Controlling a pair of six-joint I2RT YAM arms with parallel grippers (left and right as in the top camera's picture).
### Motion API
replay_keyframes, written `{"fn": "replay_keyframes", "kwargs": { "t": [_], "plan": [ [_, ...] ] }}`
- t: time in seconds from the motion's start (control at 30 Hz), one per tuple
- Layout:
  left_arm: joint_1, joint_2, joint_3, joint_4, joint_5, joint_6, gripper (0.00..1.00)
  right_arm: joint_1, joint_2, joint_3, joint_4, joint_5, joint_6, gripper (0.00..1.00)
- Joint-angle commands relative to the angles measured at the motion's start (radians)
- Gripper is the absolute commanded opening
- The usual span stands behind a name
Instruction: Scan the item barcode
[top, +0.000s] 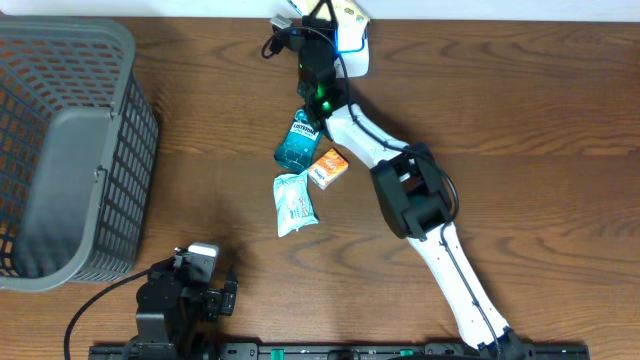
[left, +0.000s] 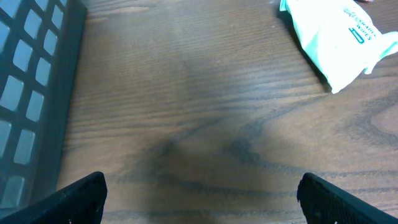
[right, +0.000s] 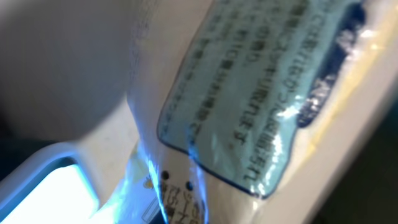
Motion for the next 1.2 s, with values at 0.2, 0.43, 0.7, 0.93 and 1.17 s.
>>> {"fn": "replay_keyframes", "kwargs": {
  "t": [0.2, 0.43, 0.7, 0.93, 1.17],
  "plan": [
    [0.003, -0.003, -0.011, -0.034, 0.006, -0.002, 0.98, -0.093, -0.304, 0.026, -0.472, 0.229, 0.404, 0.01],
    [0.003, -0.003, -0.011, -0.034, 0.006, -0.002, 0.98, -0.253, -0.488, 0.026, -0.783, 0.415, 0.727, 0.01],
    [0.003, -0.003, -0.011, -0.034, 0.006, -0.002, 0.98, -0.555, -0.504, 0.024, -1.418, 0.378, 1.347, 0.01],
    [0.003, -0.003, -0.011, -0.034, 0.006, -0.002, 0.98, -0.839, -0.474, 0.023, -1.707, 0.184, 1.791, 0.01],
    [0.003, -0.003, -0.011, -0.034, 0.006, -0.002, 0.98, -1.057, -0.474, 0.023, -1.755, -0.198, 1.893, 0.87]
  ]
}}
